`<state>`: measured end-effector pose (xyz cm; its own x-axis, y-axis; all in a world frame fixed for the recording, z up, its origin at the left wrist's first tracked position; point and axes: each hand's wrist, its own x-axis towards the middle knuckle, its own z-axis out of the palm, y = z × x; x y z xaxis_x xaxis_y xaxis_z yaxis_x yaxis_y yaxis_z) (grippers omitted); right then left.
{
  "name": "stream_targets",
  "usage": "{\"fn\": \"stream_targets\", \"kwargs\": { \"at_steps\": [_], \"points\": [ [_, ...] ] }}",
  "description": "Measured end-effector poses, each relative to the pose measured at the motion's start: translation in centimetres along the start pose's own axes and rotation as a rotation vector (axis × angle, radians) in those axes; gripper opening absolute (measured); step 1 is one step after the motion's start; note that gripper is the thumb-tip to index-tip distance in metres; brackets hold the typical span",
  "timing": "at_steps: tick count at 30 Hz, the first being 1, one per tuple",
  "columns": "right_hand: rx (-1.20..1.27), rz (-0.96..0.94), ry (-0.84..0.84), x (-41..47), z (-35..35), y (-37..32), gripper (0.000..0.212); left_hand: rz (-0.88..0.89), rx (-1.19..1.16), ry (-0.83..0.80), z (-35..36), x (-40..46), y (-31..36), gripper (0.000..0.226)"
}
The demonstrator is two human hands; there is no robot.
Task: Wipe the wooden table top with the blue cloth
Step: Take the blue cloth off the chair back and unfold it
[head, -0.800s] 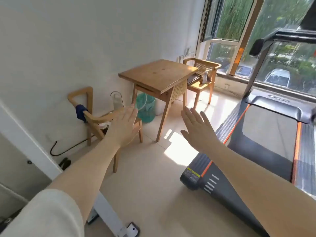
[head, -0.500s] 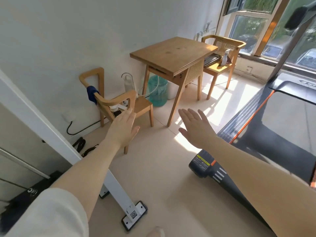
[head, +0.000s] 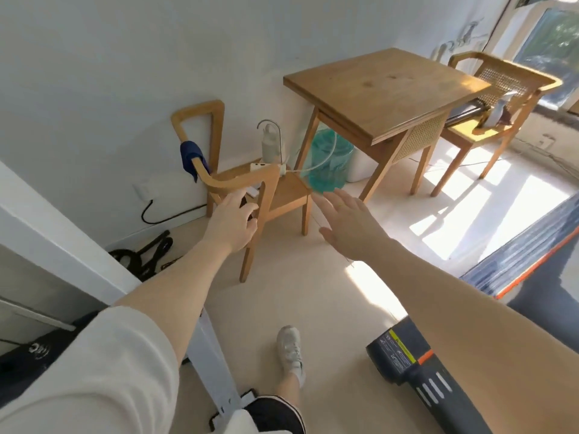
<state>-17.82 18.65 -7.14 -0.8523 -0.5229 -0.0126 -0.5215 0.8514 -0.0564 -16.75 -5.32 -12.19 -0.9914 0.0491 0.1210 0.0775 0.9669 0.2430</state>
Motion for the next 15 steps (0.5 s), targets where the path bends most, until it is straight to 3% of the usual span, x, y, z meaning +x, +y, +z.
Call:
{"fn": "stream_targets", "kwargs": {
  "at_steps": [3,7,15],
  "points": [
    [-0.066,-0.005,0.034,8.7,-1.3,2.8,0.061,-0.007,0.034,-0.022,0.0,6.3,-2.4,0.037],
    [-0.213,-0.377,-0.023,19.4,-1.7,5.0,0.061,-0.046,0.084,-0.087,-1.3,14.4,-5.7,0.037],
    [-0.047,-0.455,-0.186,37.2,1.4,7.8,0.05,-0.483,-0.039,-0.084,0.7,24.8,-13.0,0.035]
  ]
}}
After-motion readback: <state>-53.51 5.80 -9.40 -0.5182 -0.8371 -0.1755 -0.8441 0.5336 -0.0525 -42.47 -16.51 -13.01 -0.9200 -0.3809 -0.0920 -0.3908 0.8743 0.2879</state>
